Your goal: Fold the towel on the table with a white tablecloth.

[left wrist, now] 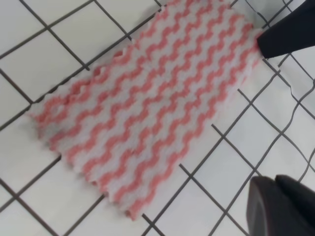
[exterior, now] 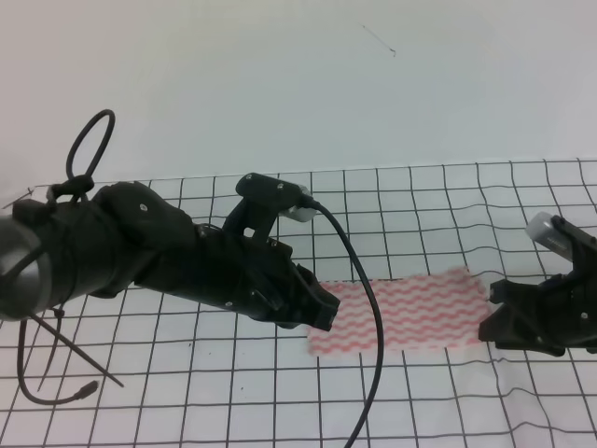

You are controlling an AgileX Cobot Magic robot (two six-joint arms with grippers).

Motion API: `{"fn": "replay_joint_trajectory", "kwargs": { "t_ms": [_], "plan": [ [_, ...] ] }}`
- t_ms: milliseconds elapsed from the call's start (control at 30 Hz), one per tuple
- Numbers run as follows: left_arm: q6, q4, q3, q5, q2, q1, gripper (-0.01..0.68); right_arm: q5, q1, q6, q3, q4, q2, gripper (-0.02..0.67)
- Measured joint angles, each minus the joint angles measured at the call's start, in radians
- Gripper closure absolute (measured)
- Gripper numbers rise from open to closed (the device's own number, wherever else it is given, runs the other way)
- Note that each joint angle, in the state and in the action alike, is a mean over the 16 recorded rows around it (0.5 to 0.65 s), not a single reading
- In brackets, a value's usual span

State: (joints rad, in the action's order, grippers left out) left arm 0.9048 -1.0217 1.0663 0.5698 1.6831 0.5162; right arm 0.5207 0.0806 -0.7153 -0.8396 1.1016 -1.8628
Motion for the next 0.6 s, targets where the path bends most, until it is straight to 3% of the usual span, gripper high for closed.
{"fn": "replay_joint_trajectory", "kwargs": {
  "t_ms": [233,600],
  "plan": [
    [0.000,0.001,0.000,0.001,0.000,0.000,0.674,0.014,0.000,-0.035,-0.001,0.039,0.009,0.445],
    [0.001,0.002,0.000,0.004,0.000,0.000,0.674,0.010,0.000,-0.057,-0.002,0.054,0.052,0.537]
  ]
}}
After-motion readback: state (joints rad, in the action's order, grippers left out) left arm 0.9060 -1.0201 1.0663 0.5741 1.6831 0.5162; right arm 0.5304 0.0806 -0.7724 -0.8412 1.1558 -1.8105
